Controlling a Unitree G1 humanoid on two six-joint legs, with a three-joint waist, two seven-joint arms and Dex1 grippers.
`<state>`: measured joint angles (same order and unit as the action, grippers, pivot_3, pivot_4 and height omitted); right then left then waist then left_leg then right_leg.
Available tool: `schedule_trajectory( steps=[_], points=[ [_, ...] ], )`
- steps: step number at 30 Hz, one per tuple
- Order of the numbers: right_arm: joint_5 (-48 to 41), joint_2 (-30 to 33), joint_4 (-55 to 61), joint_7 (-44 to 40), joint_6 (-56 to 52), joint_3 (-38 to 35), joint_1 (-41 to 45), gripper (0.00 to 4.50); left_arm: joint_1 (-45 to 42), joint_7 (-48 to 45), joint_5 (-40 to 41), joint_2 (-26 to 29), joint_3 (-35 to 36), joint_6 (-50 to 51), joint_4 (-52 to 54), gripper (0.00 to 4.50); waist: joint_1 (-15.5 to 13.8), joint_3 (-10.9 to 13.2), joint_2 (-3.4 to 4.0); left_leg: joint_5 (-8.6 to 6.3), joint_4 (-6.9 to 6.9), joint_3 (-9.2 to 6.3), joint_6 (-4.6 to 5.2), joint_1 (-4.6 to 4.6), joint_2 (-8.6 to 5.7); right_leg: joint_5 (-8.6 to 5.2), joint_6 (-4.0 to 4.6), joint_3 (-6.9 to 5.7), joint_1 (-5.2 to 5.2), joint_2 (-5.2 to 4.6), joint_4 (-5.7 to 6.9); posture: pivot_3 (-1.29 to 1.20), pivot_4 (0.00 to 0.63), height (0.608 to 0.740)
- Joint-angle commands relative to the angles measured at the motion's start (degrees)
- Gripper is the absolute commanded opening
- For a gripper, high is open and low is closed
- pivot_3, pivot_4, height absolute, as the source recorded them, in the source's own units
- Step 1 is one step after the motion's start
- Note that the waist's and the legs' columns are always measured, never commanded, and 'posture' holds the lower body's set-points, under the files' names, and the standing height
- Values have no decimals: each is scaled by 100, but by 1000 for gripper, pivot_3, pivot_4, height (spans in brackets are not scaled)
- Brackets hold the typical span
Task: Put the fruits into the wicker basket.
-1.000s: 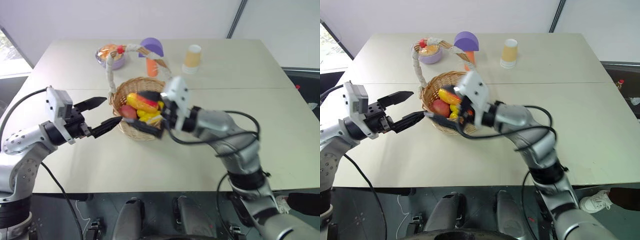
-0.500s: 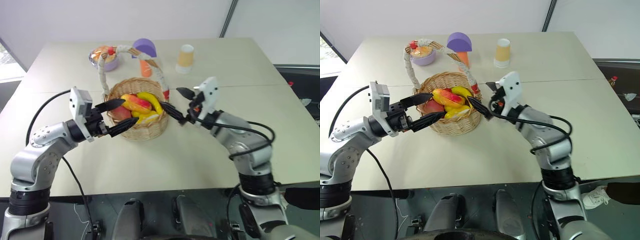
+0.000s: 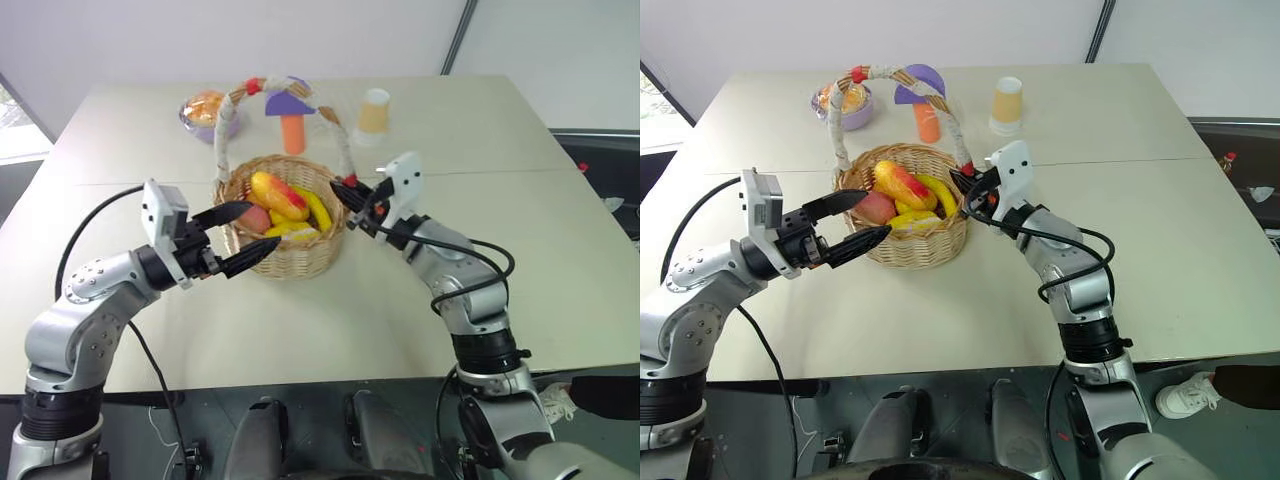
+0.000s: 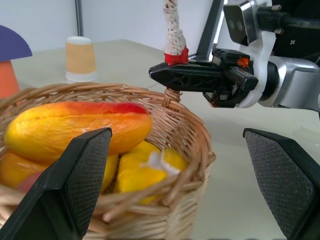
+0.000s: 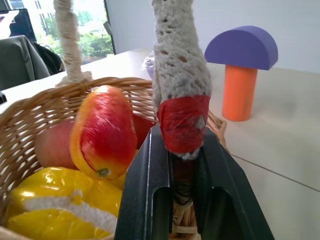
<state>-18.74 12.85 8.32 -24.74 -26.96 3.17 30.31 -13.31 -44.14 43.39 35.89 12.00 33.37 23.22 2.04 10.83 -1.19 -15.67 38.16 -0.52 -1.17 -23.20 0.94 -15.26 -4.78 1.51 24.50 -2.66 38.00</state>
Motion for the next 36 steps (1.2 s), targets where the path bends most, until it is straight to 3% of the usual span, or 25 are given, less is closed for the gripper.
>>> schedule_trajectory(
  steps=[1,5,10,17,24,29,32,36],
  points=[
    [38,257,601,336,148,-644,-85,69,-112,-33,80,2,15,-35,102,4500,-5,0,0,0,0,0,0,-1,0,0,0,0,0,-1,0,0,150,740],
    [411,1138,452,806,340,-1736,-485,69,-282,-141,64,-78,-197,-25,-47,4500,-155,0,0,0,2,2,0,-5,-7,0,0,-1,-2,-6,-4,0,150,740],
    [731,1707,-491,1483,694,-2715,-624,69,-589,-230,-11,-224,-441,-88,-291,4500,-122,0,1,0,1,18,0,-11,-16,0,-1,0,-2,-3,-14,0,150,740],
    [746,1938,-1409,1703,1051,-3038,-464,69,-779,-316,-88,-331,-595,-112,-460,4500,-42,-4,20,0,-2,26,1,9,-3,0,0,16,-2,20,0,0,150,740],
    [799,2090,-818,1732,833,-3068,-804,3501,-743,-327,-171,-346,-576,-102,-554,4500,-102,-3,20,0,-1,24,1,5,-2,-1,0,15,-3,19,-1,0,150,740],
    [915,2363,-190,1575,931,-3237,-1359,3501,-503,-180,-603,-210,-473,-309,-873,4500,-119,-4,23,0,-1,24,1,3,-5,-1,-1,15,-3,13,-2,0,150,740],
    [518,2433,224,926,1070,-3277,-1793,3501,-254,-34,-773,-163,-187,-479,-1114,4500,-101,-4,22,0,-1,23,1,4,-3,-1,-1,15,-3,17,-3,0,150,740],
    [322,2528,842,-171,1271,-2578,-2497,3501,87,45,-929,-202,133,-794,-1447,4500,-83,-4,23,0,-2,23,2,11,1,-1,-1,17,-5,20,-3,0,150,740]
  ],
)
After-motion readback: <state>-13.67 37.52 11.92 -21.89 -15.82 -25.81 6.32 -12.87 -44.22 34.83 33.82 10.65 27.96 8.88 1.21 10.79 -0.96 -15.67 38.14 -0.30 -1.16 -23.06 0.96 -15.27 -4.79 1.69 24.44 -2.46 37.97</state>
